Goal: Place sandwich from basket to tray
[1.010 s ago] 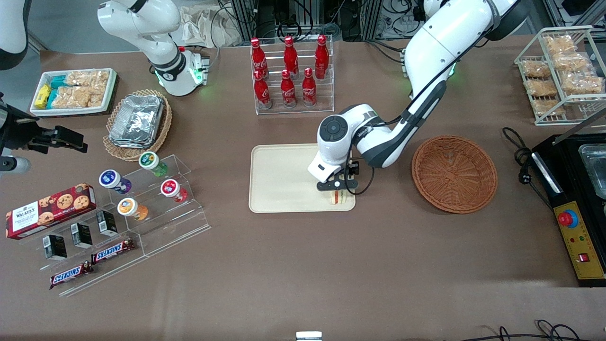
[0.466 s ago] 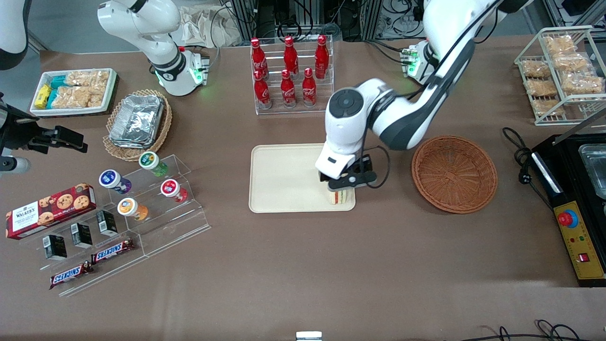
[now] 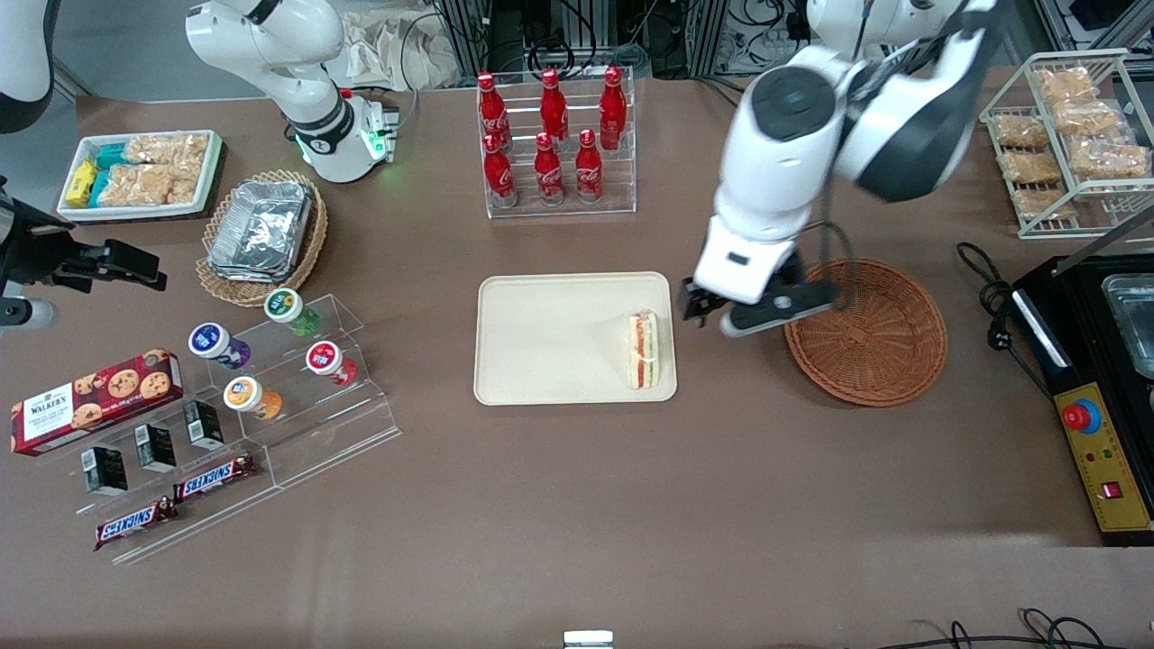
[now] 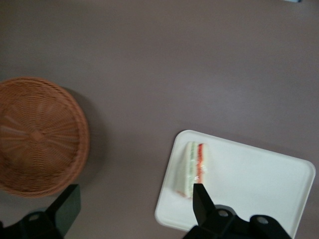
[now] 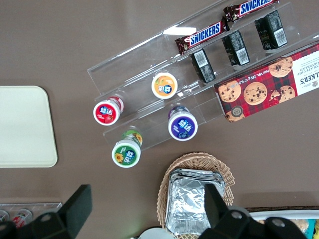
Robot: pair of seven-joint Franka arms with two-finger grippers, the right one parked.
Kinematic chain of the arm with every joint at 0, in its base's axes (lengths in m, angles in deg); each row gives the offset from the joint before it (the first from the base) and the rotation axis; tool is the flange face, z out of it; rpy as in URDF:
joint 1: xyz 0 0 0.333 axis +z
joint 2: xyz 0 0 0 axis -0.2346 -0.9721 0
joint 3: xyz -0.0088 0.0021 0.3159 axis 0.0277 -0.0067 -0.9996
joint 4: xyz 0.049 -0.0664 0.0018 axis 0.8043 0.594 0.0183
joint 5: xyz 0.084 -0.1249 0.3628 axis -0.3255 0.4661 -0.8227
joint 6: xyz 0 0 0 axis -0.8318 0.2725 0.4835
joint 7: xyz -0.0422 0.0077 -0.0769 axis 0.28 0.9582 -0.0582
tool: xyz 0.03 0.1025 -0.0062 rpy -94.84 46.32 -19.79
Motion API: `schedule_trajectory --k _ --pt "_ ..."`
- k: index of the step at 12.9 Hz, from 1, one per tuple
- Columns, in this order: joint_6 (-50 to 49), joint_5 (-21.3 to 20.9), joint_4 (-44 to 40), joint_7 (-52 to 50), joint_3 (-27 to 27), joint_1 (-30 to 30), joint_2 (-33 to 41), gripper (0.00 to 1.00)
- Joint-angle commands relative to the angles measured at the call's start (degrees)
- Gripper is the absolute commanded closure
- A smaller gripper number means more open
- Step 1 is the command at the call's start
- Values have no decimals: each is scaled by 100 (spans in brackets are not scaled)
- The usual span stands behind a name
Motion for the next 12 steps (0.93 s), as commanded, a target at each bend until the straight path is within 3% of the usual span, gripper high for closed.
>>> schedule_trajectory --k 1,4,7,12 --pt "-342 529 679 1539 -826 -27 1053 0" --pt "-465 706 1261 3306 -1749 -18 1749 0" --pt "-904 619 1087 4697 -2260 -9 1707 0" --pt "-1283 679 322 4806 -2473 35 1172 0"
